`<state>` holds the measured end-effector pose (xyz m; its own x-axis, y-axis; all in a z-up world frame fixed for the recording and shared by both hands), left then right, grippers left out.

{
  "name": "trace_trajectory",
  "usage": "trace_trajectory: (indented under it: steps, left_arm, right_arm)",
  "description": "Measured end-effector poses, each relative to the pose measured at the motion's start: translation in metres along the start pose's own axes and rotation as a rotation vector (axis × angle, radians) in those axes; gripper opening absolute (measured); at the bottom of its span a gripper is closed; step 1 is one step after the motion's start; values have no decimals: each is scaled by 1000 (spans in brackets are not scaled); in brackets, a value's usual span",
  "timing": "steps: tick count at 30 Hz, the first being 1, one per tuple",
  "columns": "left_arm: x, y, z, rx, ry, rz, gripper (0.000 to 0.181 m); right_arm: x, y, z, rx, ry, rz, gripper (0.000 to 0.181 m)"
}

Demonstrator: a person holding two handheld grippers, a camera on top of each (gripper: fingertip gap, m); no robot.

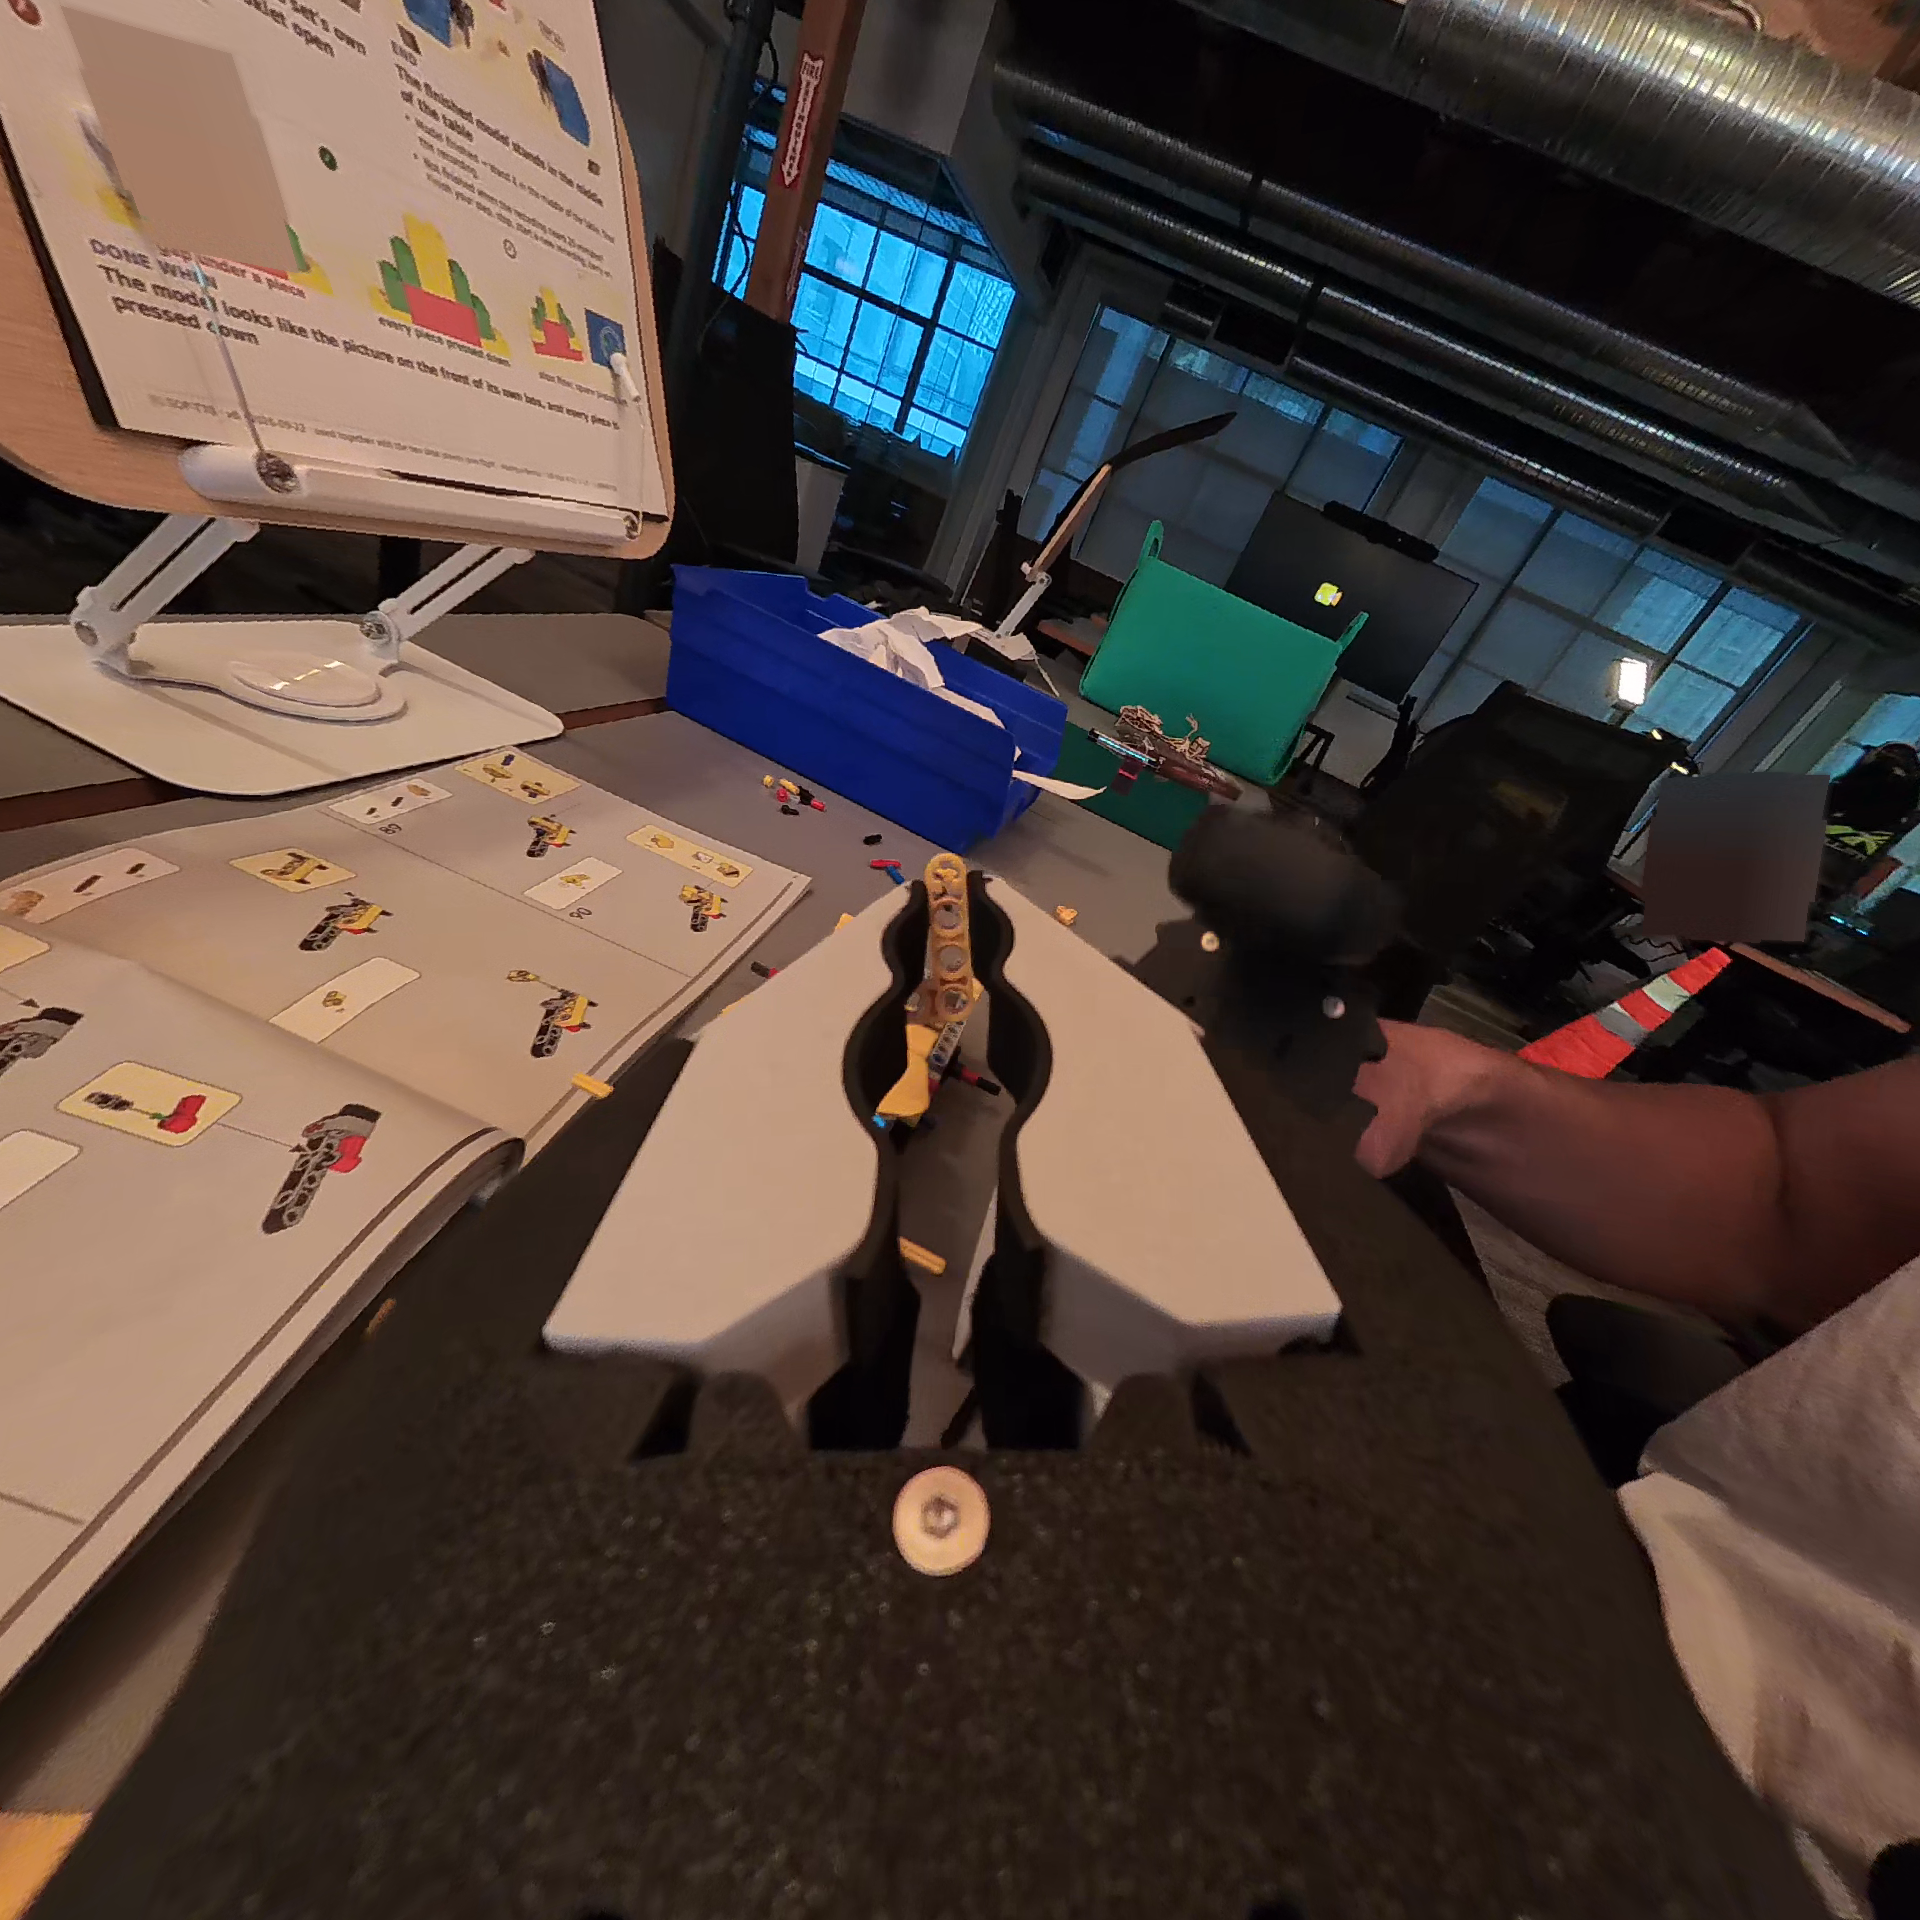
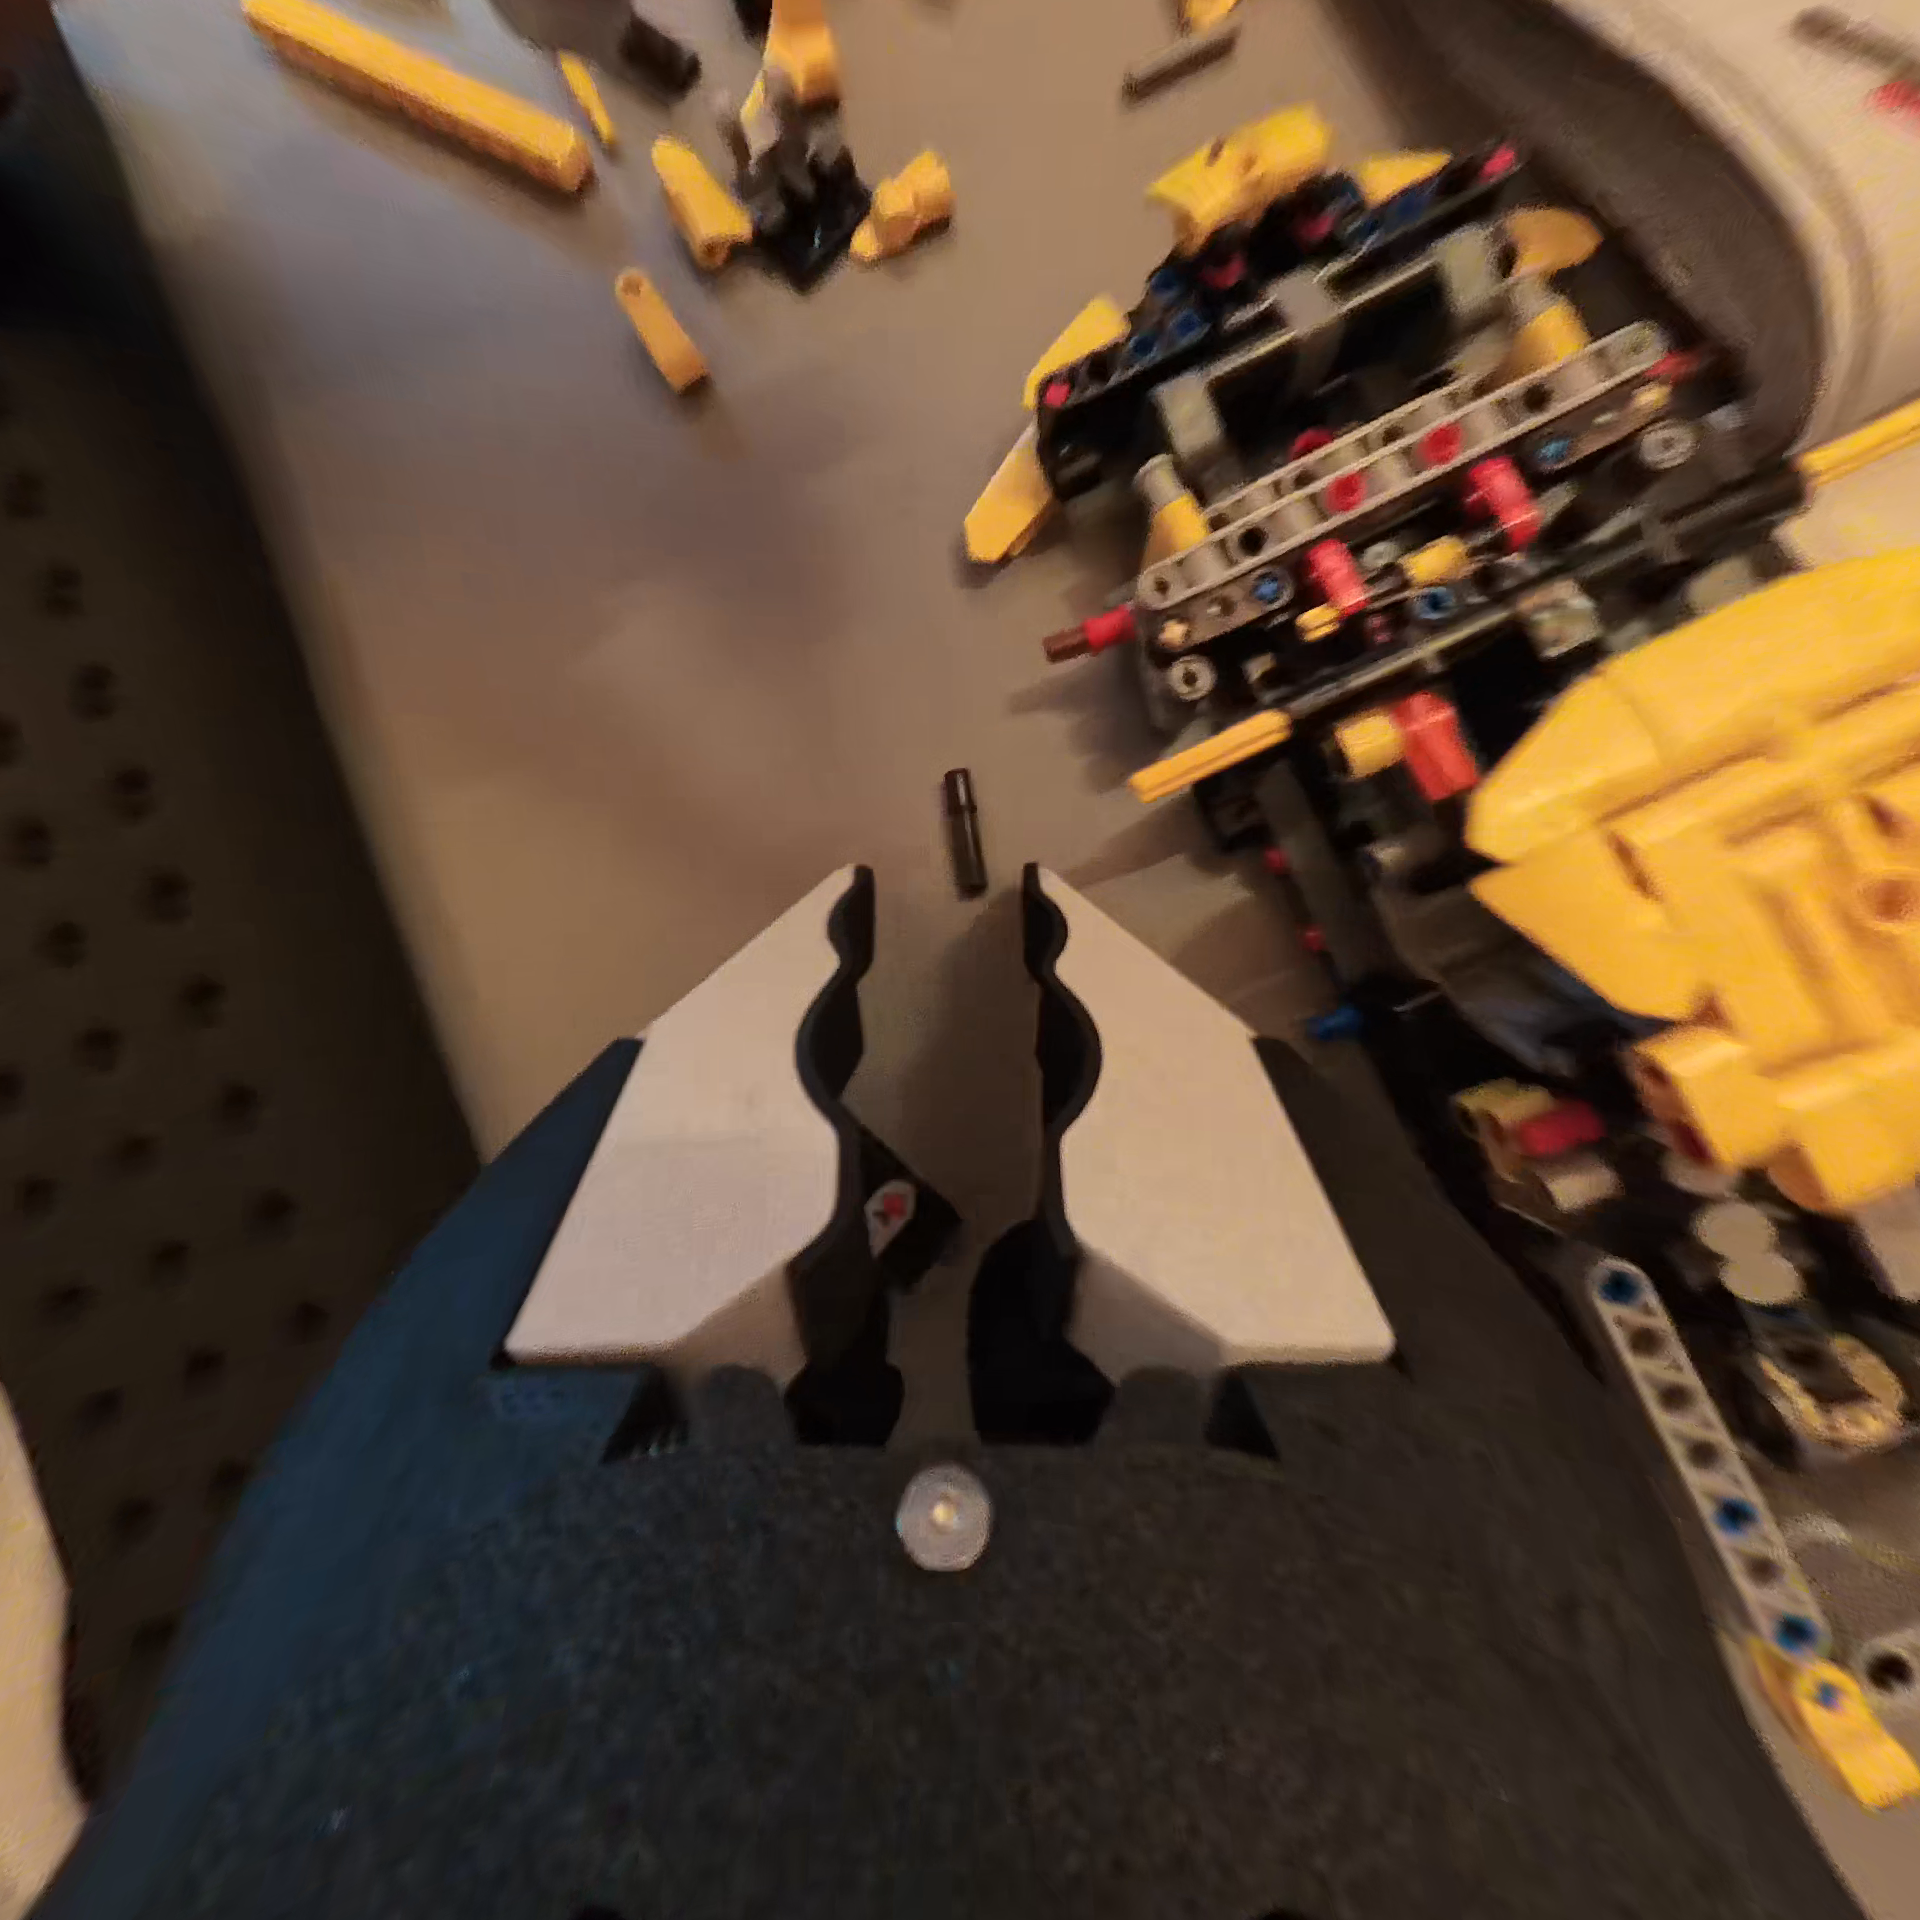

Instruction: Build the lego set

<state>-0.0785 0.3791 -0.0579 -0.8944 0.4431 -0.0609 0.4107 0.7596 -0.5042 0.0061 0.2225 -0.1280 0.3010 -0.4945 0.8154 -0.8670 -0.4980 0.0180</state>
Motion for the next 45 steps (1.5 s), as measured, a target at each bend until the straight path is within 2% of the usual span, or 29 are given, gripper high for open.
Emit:
trace_trajectory:
  steps: [3, 7, 10, 12, 16, 19, 22, 25, 37, 39, 45]
  left_arm:
    - [2, 2, -2, 6, -11, -4, 7]
    - [5, 3, -4, 13, -30, -7, 7]
    - [11, 6, -9, 30, -63, -9, 7]
    - [17, 10, -12, 38, -76, -24, 7]
    - [24, 14, -16, 61, -114, -21, 7]
    - [26, 15, -16, 55, -112, -24, 7]
    - [27, 16, -16, 51, -110, -28, 7]
    - [29, 17, -17, 54, -116, -29, 7]
    - [21, 13, -13, 42, -77, -8, 7]
    - [20, 12, -12, 36, -67, -7, 7]
    - [19, 6, -11, 11, -56, 59, 7]
  right_arm:
    - [-5, 9, -3, 25, 4, -5, 21]
    - [-12, 29, -13, -24, -78, -181, 23]
    - [-8, 24, -14, 17, -129, -143, 24]
    - [-4, 17, -15, 122, -141, -84, 27]
    - [-12, 13, -24, 449, -122, -51, 27]
    - [-24, 9, -28, 617, -51, -116, 24]
    - [-26, 6, -29, 619, -14, -224, 14]
    - [-25, 7, -26, 606, -22, -260, 16]
    - [-18, 10, -11, 566, -71, -233, 12]
    - [-19, 13, -12, 590, -77, -212, 6]
    - [-17, 16, -14, 596, -60, -141, 4]
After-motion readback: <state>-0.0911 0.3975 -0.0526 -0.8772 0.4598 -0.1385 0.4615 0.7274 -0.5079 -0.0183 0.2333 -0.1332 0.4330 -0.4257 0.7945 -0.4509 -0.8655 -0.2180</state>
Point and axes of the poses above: each gripper's, where its closed fingertips meet, x back along the fingers, z out of its underside, y = z × x across the jaws, the point moved 10 cm from there along x, back along the fingers, and after that the axes turned 8 degrees about x, right-handed, at the moved point
